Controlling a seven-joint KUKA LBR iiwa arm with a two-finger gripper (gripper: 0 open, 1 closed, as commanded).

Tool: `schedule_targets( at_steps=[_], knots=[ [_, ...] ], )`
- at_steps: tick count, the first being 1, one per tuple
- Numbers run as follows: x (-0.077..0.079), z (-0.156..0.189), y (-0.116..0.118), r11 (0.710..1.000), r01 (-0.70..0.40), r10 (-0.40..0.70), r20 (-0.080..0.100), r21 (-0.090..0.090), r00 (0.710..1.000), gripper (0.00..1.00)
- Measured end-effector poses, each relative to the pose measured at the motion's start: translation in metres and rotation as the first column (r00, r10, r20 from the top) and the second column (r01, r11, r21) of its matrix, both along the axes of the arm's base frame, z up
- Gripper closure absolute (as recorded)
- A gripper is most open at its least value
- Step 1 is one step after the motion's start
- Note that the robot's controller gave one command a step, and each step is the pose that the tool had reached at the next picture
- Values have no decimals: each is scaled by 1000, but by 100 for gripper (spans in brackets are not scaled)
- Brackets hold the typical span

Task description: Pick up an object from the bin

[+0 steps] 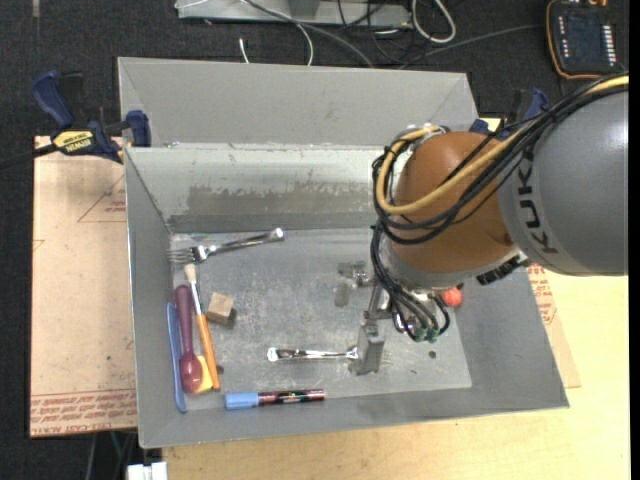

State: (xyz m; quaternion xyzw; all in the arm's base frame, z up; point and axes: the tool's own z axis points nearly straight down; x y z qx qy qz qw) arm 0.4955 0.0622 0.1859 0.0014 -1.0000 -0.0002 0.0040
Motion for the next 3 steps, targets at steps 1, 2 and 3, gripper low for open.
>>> schedule_targets(
  at_steps=[1,2,3],
  knots=[
    [2,4,-1,1000,3,-3,8,1,1000,0],
    [-11,-115,-10,999,37,-37,22,4,999,0],
    [-4,-48,-17,982,189,-189,19,5,982,0]
  ],
)
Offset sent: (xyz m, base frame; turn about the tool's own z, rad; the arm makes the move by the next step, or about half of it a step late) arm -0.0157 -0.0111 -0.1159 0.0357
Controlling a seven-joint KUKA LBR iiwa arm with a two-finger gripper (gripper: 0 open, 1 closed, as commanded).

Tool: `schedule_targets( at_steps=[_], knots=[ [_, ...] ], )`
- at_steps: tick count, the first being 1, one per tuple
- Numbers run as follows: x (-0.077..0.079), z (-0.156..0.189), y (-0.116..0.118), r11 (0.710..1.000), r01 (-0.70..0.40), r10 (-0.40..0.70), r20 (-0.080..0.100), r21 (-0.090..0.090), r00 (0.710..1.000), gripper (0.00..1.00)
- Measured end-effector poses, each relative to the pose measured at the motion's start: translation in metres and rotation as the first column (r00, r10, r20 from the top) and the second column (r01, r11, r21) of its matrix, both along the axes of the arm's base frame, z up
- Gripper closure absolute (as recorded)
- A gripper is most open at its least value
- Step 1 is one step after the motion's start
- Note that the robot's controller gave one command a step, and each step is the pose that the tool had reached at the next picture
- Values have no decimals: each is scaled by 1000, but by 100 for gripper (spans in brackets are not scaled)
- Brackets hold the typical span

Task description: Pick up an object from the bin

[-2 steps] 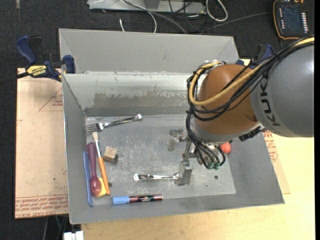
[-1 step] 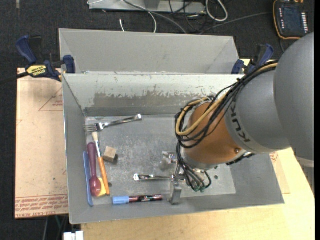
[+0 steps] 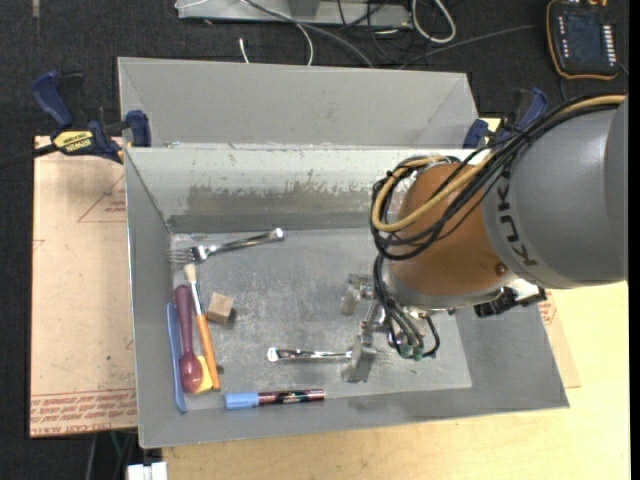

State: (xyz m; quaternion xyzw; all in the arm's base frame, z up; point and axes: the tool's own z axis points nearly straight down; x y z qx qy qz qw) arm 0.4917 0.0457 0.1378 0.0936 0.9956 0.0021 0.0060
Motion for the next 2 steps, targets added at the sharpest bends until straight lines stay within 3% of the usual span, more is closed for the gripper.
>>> schedule_targets(
  at_steps=[1,2],
  knots=[
    [-5,-64,6,989,-148,148,8,-1,989,0],
    [-8,-66,25,996,-86,87,17,-1,996,0]
  ],
)
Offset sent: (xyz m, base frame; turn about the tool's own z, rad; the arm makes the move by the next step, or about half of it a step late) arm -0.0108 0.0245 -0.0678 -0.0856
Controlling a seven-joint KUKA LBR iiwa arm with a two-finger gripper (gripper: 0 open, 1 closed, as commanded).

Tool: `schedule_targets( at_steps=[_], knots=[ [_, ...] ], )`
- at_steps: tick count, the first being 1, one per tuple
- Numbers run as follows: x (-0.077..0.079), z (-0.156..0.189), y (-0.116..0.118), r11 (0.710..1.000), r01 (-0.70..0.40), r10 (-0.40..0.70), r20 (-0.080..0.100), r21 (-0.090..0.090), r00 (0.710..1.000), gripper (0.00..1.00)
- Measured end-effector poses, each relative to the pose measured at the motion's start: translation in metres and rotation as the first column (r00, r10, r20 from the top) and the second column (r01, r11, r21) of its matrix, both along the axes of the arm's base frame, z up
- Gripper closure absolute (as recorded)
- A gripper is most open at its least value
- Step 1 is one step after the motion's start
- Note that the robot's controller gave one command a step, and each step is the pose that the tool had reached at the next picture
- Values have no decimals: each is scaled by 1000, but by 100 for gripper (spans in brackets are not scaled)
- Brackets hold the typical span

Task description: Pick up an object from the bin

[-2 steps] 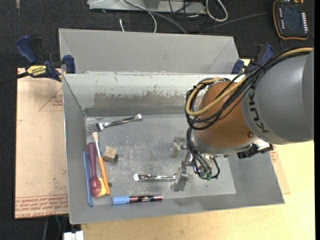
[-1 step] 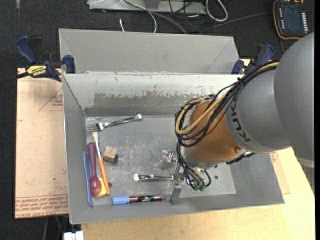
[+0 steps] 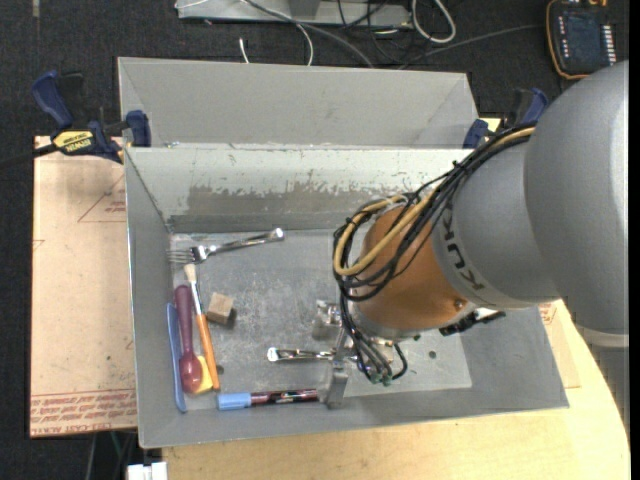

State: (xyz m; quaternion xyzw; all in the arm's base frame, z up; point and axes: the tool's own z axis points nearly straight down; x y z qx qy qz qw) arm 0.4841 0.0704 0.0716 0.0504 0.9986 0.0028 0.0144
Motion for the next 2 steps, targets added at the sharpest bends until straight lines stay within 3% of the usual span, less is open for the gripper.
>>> schedule_targets(
  at_steps=[1,2],
  knots=[
    [2,2,-17,999,-53,53,-8,-1,999,100],
    [2,2,-17,999,-53,53,-8,0,999,100]
  ],
)
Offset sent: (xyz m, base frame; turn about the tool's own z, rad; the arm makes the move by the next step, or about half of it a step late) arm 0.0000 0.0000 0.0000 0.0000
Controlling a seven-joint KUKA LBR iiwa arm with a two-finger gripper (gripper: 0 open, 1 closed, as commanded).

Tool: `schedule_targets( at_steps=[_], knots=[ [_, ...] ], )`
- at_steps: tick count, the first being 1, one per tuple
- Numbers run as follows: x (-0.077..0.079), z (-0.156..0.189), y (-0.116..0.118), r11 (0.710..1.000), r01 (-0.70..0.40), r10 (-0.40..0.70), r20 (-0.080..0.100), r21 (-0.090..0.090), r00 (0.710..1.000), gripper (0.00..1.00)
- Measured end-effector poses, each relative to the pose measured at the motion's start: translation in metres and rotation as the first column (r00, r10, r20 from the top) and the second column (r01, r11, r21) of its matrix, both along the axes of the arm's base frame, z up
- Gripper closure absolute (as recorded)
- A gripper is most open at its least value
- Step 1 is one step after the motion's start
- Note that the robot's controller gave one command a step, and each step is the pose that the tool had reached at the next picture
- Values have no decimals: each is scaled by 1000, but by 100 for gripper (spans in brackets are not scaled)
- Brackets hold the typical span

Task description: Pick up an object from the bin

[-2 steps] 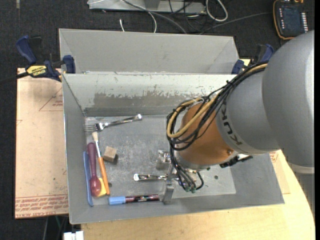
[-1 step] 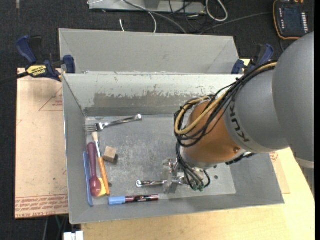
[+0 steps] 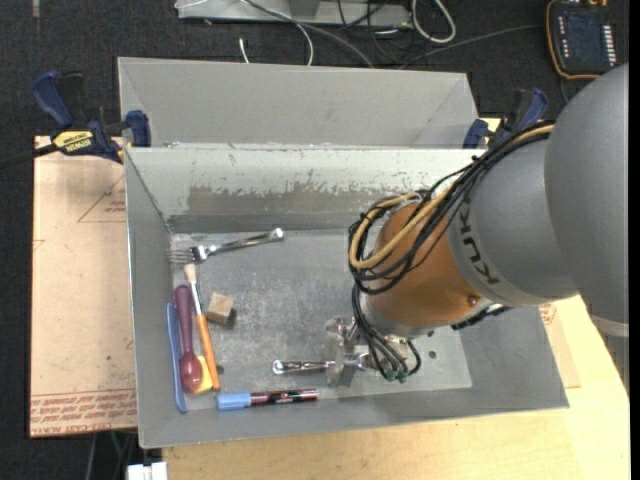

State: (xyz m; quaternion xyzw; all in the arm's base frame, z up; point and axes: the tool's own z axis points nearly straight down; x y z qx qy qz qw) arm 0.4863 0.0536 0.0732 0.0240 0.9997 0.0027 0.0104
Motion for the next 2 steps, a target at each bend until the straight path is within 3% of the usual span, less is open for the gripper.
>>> schedule_targets(
  at_steps=[2],
  knots=[
    [0,60,0,1000,0,0,-1,0,1000,100]
  ],
)
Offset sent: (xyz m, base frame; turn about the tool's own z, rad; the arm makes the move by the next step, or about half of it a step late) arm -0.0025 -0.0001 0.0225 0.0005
